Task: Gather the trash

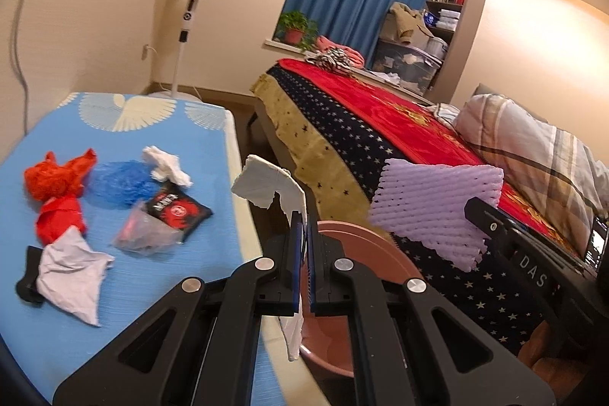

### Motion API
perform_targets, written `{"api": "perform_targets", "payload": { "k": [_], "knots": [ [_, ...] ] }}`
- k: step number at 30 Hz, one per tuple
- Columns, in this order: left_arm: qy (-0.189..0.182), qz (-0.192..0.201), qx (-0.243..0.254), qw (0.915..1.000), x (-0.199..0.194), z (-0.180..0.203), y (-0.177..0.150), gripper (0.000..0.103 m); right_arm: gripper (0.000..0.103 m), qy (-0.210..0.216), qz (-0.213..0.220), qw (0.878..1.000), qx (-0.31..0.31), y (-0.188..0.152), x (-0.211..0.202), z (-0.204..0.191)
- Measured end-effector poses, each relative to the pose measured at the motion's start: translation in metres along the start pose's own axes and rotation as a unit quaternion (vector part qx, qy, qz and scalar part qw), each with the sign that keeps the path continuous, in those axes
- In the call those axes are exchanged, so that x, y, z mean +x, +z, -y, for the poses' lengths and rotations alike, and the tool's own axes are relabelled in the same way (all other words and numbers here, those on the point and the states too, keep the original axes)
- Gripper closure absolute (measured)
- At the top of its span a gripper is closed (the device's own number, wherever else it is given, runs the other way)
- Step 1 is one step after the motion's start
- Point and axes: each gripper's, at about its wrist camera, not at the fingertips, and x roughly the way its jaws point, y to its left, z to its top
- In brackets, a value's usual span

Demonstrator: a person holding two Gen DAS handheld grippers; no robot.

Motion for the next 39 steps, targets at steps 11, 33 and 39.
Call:
{"api": "perform_targets", "payload": {
  "k": [11, 33, 39],
  "knots": [
    [-0.033, -0.022, -0.002, 0.9992, 0.030, 0.021, -0.003, 0.101, 0.091, -0.028, -0.015, 0.999, 0.007, -0.005, 0.007, 0.015],
    [-0.001, -0.007, -0.026, 0.9996, 0.019, 0.005, 0.001, 0.034, 0.048, -0.039, -0.025, 0.998, 0.033, -0.006, 0.007, 0.019],
    [0.062, 0.020, -0.012, 0.9978, -0.001, -0.009, 0.002, 0.030, 0.041, -0.019, -0.013, 0.999, 0.025, -0.005, -0.001, 0.003]
  ]
}}
